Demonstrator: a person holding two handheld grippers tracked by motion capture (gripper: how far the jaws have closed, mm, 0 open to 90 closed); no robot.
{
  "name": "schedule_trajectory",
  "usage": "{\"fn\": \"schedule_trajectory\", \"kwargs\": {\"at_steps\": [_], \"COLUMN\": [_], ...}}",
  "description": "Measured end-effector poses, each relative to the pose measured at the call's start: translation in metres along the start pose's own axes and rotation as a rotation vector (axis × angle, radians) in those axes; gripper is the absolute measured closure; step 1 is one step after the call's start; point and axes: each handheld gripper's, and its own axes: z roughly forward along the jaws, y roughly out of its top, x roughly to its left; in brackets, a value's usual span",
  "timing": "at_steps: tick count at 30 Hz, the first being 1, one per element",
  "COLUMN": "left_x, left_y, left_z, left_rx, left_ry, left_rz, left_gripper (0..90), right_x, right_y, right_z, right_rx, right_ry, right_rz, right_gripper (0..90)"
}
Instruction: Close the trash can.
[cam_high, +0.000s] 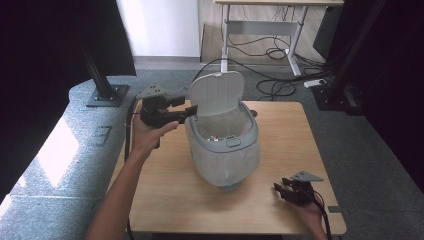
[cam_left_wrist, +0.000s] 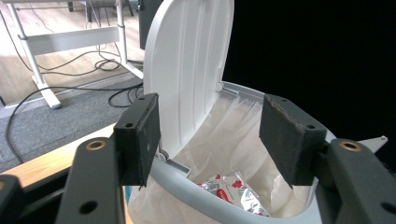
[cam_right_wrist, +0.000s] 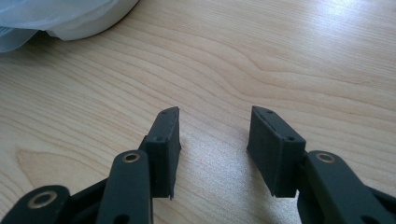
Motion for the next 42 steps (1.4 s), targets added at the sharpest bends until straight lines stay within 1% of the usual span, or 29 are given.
{"fn": "schedule_trajectory", "kwargs": {"at_steps": [4, 6, 10, 16, 18, 20, 21, 23, 28, 29, 31, 34, 36, 39, 42], "left_x": [0.004, 0.008, 0.015, 0.022, 0.025, 0.026, 0.028, 0.029, 0.027, 0.026, 0.024, 0.019, 0.017, 0.018, 0.016], "left_y": [0.0, -0.001, -0.002, -0.001, 0.002, 0.003, 0.005, 0.008, 0.014, 0.015, 0.017, 0.018, 0.017, 0.016, 0.015], "left_z": [0.0, 0.002, 0.008, 0.014, 0.017, 0.017, 0.02, 0.022, 0.028, 0.028, 0.03, 0.033, 0.033, 0.033, 0.032], "left_rx": [0.001, -0.005, -0.011, -0.004, -0.005, -0.012, -0.019, -0.02, -0.028, -0.027, -0.02, -0.013, -0.012, -0.019, -0.024], "left_ry": [0.009, 0.015, 0.011, 0.018, 0.014, 0.012, -0.001, -0.002, -0.019, -0.026, -0.036, -0.063, -0.051, -0.063, -0.084], "left_rz": [-0.004, -0.016, -0.032, -0.028, -0.023, -0.024, -0.029, -0.036, -0.025, -0.026, -0.017, 0.001, 0.015, 0.003, 0.004], "left_gripper": [36.5, 35.6, 35.4, 35.3, 35.3, 35.6, 35.6, 35.7, 36.0, 36.5, 36.7, 37.3, 36.6, 36.5, 35.8], "right_x": [0.0, 0.0, -0.001, -0.001, -0.001, -0.001, -0.002, -0.002, -0.001, -0.001, -0.001, -0.001, -0.001, 0.0, 0.0], "right_y": [0.0, 0.0, 0.0, -0.001, -0.001, -0.001, -0.001, -0.002, -0.002, -0.003, -0.003, -0.004, -0.004, -0.004, -0.005], "right_z": [0.0, 0.0, 0.0, -0.001, -0.001, -0.001, -0.002, -0.002, -0.003, -0.003, -0.004, -0.004, -0.005, -0.005, -0.005], "right_rx": [0.0, 0.0, 0.0, -0.002, -0.003, -0.003, -0.003, -0.006, -0.004, -0.003, -0.004, -0.005, -0.005, -0.006, -0.006], "right_ry": [0.002, 0.002, 0.002, 0.003, 0.005, 0.006, 0.006, 0.005, -0.004, -0.006, -0.008, -0.006, -0.007, -0.008, -0.008], "right_rz": [0.005, 0.005, 0.008, 0.013, 0.018, 0.024, 0.026, 0.031, 0.033, 0.032, 0.033, 0.039, 0.04, 0.042, 0.041], "right_gripper": [52.8, 52.8, 52.6, 52.0, 52.0, 52.0, 51.9, 51.9, 51.8, 51.8, 51.7, 51.7, 51.6, 51.6, 51.6]}}
